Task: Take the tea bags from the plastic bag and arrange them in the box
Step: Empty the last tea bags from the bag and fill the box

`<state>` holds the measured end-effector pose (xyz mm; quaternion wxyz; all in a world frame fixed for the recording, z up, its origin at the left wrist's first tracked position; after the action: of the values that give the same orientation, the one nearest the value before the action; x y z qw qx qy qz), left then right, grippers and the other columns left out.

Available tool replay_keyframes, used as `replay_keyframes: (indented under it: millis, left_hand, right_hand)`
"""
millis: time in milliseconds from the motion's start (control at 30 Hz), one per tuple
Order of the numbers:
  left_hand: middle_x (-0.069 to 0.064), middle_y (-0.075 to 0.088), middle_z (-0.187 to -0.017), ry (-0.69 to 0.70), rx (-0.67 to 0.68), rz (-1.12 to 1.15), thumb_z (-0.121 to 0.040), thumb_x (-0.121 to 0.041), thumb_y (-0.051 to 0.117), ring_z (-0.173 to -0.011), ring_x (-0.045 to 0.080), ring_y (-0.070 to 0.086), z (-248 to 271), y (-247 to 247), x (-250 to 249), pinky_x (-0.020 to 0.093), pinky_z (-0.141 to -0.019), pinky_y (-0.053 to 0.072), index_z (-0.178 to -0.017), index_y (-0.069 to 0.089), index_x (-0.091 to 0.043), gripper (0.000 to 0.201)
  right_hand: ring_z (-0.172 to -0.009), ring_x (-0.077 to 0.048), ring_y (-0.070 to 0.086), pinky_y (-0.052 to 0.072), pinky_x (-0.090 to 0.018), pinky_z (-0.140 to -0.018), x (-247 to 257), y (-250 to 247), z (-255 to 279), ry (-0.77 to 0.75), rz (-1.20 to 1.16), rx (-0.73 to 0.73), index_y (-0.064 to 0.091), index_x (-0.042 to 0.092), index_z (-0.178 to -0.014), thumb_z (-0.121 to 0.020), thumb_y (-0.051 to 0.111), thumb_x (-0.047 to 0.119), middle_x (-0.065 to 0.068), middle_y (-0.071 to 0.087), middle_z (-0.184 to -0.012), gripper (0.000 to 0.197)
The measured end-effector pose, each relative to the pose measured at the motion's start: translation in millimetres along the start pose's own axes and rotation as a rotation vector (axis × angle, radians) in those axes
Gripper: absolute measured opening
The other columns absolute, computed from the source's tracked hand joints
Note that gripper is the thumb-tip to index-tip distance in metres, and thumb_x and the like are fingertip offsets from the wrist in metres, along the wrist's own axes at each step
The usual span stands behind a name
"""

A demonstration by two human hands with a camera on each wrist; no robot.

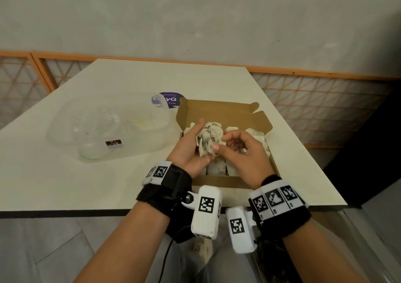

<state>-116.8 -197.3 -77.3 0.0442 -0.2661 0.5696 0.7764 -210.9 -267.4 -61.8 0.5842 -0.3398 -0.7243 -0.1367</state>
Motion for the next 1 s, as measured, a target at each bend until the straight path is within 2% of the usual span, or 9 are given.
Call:
replay_keyframes:
  millis: [100,233,333,400,500,633,700,867,1000]
  left_hand:
    - [0.022,0.066,-0.109,0.017,-0.033,-0.057,-0.098,-0.037,0.044,-0.098,0.028,0.065,-2.4,-2.5,0.4,0.034,-0.073,0.060,-0.111,0.059,0.003,0.045]
    - [0.016,0.071,-0.088,0.045,-0.053,-0.088,-0.098,-0.035,0.044,-0.081,0.022,0.069,-4.1,-3.6,0.0,0.035,-0.078,0.056,-0.099,0.063,-0.002,0.039]
    - [0.020,0.070,-0.093,0.056,-0.043,-0.072,-0.099,-0.035,0.040,-0.082,0.026,0.070,-4.0,-2.3,-0.8,0.038,-0.078,0.056,-0.108,0.060,-0.002,0.039]
    - [0.024,0.069,-0.099,0.048,-0.031,-0.055,-0.100,-0.036,0.038,-0.086,0.030,0.070,-2.9,-0.6,-0.3,0.040,-0.072,0.059,-0.112,0.058,-0.002,0.041]
    - [0.026,0.063,-0.116,0.045,-0.024,-0.037,-0.099,-0.034,0.041,-0.101,0.032,0.064,-1.1,0.4,-0.8,0.044,-0.079,0.055,-0.115,0.058,0.000,0.042]
    - [0.018,0.069,-0.088,0.039,-0.068,0.024,-0.097,-0.033,0.046,-0.075,0.025,0.070,-1.3,-1.6,-1.0,0.042,-0.069,0.058,-0.102,0.062,0.001,0.038]
    - [0.016,0.067,-0.087,0.034,-0.084,0.051,-0.096,-0.033,0.047,-0.072,0.023,0.070,-1.6,-3.1,-1.2,0.040,-0.061,0.060,-0.105,0.061,0.002,0.038]
    - [0.014,0.068,-0.082,0.049,-0.095,0.073,-0.096,-0.034,0.049,-0.072,0.022,0.069,-2.6,-4.0,-2.7,0.037,-0.066,0.059,-0.099,0.062,-0.001,0.036]
    - [0.008,0.064,-0.076,0.048,-0.083,0.090,-0.087,-0.034,0.061,-0.069,0.014,0.062,-0.6,-3.3,-3.8,0.021,-0.048,0.054,-0.090,0.062,-0.007,0.027]
  right_hand:
    - [-0.071,-0.007,0.052,0.045,-0.014,-0.069,-3.3,-4.3,-3.8,0.005,-0.044,-0.018,0.066,0.009,-0.078,-0.076,0.072,0.008,0.003,0.062,-0.077,0.007]
    - [-0.062,0.003,0.057,0.046,-0.011,-0.059,-8.7,-16.6,-8.4,0.069,-0.302,-0.119,0.062,0.012,-0.076,-0.079,0.067,0.003,0.012,0.066,-0.069,0.011]
    - [-0.080,-0.010,0.061,0.053,-0.028,-0.077,-15.6,-12.4,-9.7,0.142,-0.196,-0.030,0.065,0.018,-0.083,-0.070,0.077,0.017,0.001,0.067,-0.085,0.018]
    - [-0.086,-0.021,0.060,0.053,-0.038,-0.085,-14.4,-8.2,-8.7,0.152,-0.139,-0.002,0.066,0.018,-0.079,-0.071,0.077,0.012,-0.005,0.067,-0.089,0.015]
    - [-0.078,-0.020,0.057,0.052,-0.024,-0.068,-12.5,-12.7,-9.8,0.135,-0.264,-0.091,0.062,0.016,-0.074,-0.079,0.067,0.001,-0.006,0.064,-0.081,0.017]
    - [-0.068,-0.016,0.061,0.052,-0.024,-0.060,-7.5,-20.6,-9.7,0.223,-0.506,-0.127,0.053,0.013,-0.076,-0.084,0.057,-0.004,-0.007,0.063,-0.079,0.019]
    - [-0.062,-0.013,0.061,0.050,-0.025,-0.056,-0.5,-26.5,-14.7,0.209,-0.428,-0.133,0.053,0.014,-0.076,-0.084,0.058,-0.003,-0.005,0.064,-0.074,0.019]
    - [-0.061,-0.008,0.063,0.050,-0.017,-0.054,22.3,-43.2,-34.6,0.153,-0.078,-0.017,0.059,0.015,-0.079,-0.085,0.061,0.003,0.001,0.065,-0.071,0.014]
    - [-0.073,-0.011,0.058,0.054,-0.019,-0.065,34.4,-59.6,-47.4,0.132,0.205,0.060,0.061,0.016,-0.077,-0.084,0.063,0.005,-0.002,0.061,-0.079,0.013]
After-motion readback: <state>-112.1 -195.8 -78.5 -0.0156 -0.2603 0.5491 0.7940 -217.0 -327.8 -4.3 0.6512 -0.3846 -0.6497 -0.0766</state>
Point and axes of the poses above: each hand's wrist, its own z-axis away from the middle knuckle, its own y-axis out of the palm, x = y × z, the point moved 4 cm from there along -z, towards the middle knuckle
